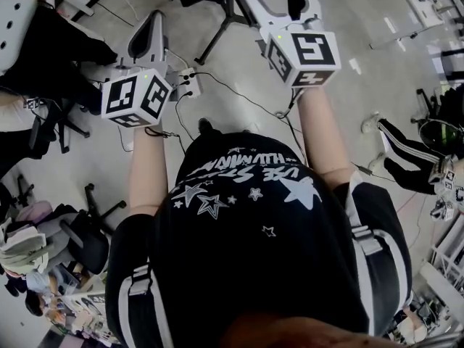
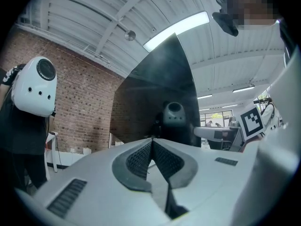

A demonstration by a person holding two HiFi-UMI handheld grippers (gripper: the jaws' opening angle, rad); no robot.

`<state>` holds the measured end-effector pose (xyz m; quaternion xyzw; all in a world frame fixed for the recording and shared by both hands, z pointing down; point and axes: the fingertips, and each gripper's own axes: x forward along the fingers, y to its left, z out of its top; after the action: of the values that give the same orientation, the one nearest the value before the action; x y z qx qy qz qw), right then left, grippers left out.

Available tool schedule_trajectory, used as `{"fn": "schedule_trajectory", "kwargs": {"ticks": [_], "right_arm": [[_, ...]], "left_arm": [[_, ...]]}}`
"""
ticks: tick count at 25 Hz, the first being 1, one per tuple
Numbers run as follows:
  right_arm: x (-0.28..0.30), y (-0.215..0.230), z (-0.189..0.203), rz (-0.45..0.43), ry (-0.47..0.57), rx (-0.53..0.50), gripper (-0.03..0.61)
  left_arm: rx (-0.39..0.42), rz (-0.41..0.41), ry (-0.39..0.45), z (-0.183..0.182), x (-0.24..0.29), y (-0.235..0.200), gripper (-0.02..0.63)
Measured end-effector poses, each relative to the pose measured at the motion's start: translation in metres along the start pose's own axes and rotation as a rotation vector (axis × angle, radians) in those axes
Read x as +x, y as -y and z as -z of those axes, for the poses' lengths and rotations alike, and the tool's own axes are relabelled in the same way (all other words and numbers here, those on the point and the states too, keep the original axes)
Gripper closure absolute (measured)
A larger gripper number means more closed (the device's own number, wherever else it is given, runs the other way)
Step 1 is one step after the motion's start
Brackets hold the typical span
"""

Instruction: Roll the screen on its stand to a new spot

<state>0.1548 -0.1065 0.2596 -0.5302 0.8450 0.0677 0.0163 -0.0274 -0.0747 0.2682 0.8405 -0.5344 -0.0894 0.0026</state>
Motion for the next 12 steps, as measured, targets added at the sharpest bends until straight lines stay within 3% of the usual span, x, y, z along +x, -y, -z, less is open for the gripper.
{"fn": "schedule_trajectory", "kwargs": {"ticks": [12], "right_arm": [[-0.07,-0.006,0.024,-0.11,-0.025,0.079,0.275]], "left_arm": [[-0.002,-0.037,-0.028,0.017,-0.018,0.046,0.601]]}}
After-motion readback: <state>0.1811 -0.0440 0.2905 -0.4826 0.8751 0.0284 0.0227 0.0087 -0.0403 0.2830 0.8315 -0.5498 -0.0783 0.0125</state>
